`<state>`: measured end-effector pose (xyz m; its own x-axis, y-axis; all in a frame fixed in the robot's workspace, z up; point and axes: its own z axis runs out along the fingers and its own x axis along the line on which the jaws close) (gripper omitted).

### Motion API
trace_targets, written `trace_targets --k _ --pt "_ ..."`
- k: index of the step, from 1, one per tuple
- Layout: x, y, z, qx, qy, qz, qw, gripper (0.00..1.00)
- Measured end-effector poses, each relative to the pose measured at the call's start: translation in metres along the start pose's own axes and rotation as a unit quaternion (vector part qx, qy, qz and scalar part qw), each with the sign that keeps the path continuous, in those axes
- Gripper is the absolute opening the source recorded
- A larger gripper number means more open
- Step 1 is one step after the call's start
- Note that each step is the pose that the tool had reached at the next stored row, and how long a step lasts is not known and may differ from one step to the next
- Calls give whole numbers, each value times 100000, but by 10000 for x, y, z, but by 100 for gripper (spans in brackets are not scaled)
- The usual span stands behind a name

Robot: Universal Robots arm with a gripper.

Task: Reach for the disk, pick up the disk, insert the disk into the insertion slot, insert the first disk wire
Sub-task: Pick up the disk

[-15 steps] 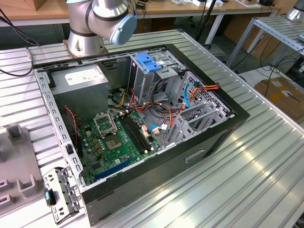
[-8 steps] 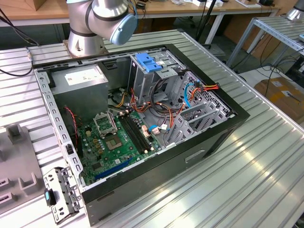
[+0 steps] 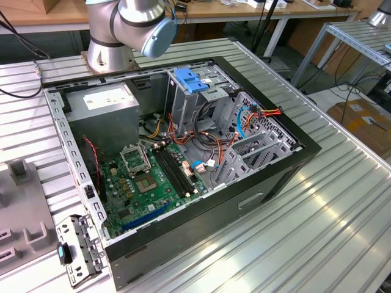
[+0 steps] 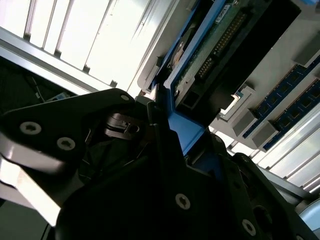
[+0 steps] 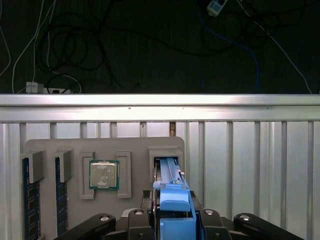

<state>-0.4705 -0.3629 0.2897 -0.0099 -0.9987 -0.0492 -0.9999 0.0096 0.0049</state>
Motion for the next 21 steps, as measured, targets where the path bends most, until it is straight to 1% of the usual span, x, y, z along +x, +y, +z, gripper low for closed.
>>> trace_targets --k 16,18,21 --pt "0 2 -1 5 0 35 100000 37" --pt "0 2 -8 3 1 36 100000 37" --pt "-2 2 -36 -2 2 36 100000 37"
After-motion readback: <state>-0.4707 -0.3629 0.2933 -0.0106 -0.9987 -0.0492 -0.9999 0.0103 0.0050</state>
